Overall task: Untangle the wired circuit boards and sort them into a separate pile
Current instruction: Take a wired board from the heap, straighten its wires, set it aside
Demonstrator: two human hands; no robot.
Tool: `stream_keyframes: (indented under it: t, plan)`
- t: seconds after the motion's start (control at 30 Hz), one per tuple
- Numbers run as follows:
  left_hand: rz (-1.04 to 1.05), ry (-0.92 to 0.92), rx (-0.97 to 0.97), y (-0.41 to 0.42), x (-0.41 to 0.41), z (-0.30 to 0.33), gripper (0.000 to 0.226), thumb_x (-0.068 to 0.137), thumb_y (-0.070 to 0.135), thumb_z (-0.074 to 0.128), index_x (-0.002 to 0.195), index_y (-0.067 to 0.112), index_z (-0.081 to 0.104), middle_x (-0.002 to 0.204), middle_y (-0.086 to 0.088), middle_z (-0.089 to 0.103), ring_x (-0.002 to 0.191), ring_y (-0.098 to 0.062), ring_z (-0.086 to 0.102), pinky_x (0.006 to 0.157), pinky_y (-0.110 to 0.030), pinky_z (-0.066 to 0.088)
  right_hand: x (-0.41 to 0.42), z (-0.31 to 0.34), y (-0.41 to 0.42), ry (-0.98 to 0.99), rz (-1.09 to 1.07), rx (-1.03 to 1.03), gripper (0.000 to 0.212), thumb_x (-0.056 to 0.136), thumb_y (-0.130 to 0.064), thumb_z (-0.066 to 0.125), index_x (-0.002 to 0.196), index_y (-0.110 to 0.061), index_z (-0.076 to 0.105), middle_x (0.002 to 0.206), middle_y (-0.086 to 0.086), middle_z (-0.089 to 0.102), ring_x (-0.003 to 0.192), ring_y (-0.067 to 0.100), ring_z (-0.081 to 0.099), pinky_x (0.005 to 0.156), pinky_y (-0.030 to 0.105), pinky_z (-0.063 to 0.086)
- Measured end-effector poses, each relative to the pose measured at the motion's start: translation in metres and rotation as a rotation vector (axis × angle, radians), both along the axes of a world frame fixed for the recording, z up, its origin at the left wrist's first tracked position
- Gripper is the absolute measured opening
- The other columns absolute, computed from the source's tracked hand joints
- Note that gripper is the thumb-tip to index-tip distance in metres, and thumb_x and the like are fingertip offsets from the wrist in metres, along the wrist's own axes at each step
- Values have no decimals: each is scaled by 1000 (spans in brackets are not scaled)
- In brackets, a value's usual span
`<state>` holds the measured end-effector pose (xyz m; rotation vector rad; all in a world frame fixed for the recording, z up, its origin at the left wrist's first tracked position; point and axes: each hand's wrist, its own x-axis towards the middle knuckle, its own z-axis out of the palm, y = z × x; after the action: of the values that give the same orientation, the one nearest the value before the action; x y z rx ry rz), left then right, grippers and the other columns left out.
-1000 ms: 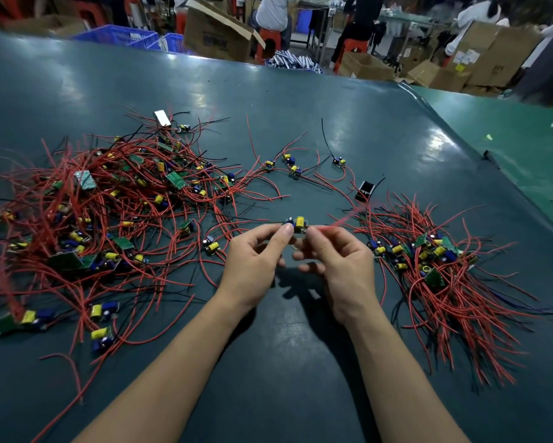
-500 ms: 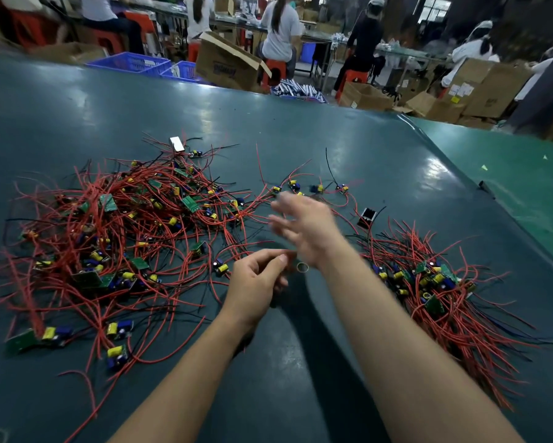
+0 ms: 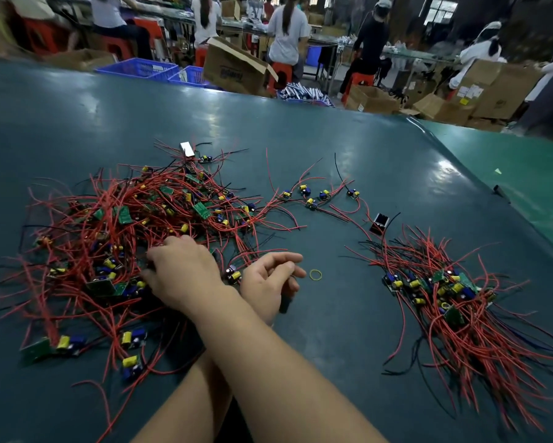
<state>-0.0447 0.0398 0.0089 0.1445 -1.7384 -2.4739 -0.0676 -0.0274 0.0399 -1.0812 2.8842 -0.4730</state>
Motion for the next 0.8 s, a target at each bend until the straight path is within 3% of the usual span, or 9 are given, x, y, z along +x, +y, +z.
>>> stream_keyframes:
  t: [0.13,0.27,0.33,0.4,0.5,0.57,0.63,0.7,0.8]
  plan:
    - [-10,12,-33,2,0,0,25,96,-8,47,90,7,66,65,0,66,50,-9,51,50,-25,40,5,-3,2,92,39,-15,37,97,-34,57,125,-9,56,125,15,52,118,36,45,94,51,39]
    - [-6,11,-64,2,2,1,23,95,-7,49,91,8,66,65,1,66,51,-8,52,50,-26,41,9,-3,6,127,38,-34,23,96,-26,56,111,-8,61,107,14,63,101,35,55,75,42,40]
    - [2,10,-64,1,2,3,22,95,-7,50,91,8,66,65,1,66,51,-8,52,49,-25,41,10,0,6,234,-5,-187,23,93,-21,58,111,-8,61,103,12,65,98,33,55,75,40,39]
    - [10,-3,-54,2,3,5,21,95,-6,50,90,7,66,66,-1,66,50,-8,52,49,-25,40,12,7,9,217,-111,-451,31,91,-20,59,121,-9,62,109,11,66,102,30,53,83,42,44]
    - [8,-26,-79,5,2,7,20,94,-7,52,89,7,65,66,-2,64,48,-4,51,48,-23,40,9,22,26,64,-291,-820,29,91,-18,61,119,-13,67,108,7,67,104,24,51,91,41,45]
    - [-48,-70,-70,4,-2,9,19,95,-6,50,90,7,63,65,1,64,46,-1,51,46,-19,41,4,34,40,-143,-344,-998,32,91,-14,60,123,-13,64,98,3,65,92,16,56,82,31,49]
    - [-104,-139,101,-1,-7,11,16,99,2,48,90,8,60,69,-3,62,48,-4,52,47,-18,42,-6,45,52,-419,-385,-1257,32,92,-5,57,124,-9,60,76,-2,59,66,10,53,61,21,46]
    - [-59,-165,290,-6,-8,12,10,95,11,53,87,11,59,69,-5,57,56,-13,50,53,-23,38,-15,59,71,-681,-410,-1582,25,93,5,50,115,-5,59,63,-1,56,55,11,52,50,19,46]
    - [23,-116,363,-6,-4,11,20,93,1,48,81,12,61,67,-6,60,54,-16,48,53,-26,36,-18,69,112,-947,-311,-1846,20,91,12,46,105,2,57,68,10,59,61,17,64,58,21,57]
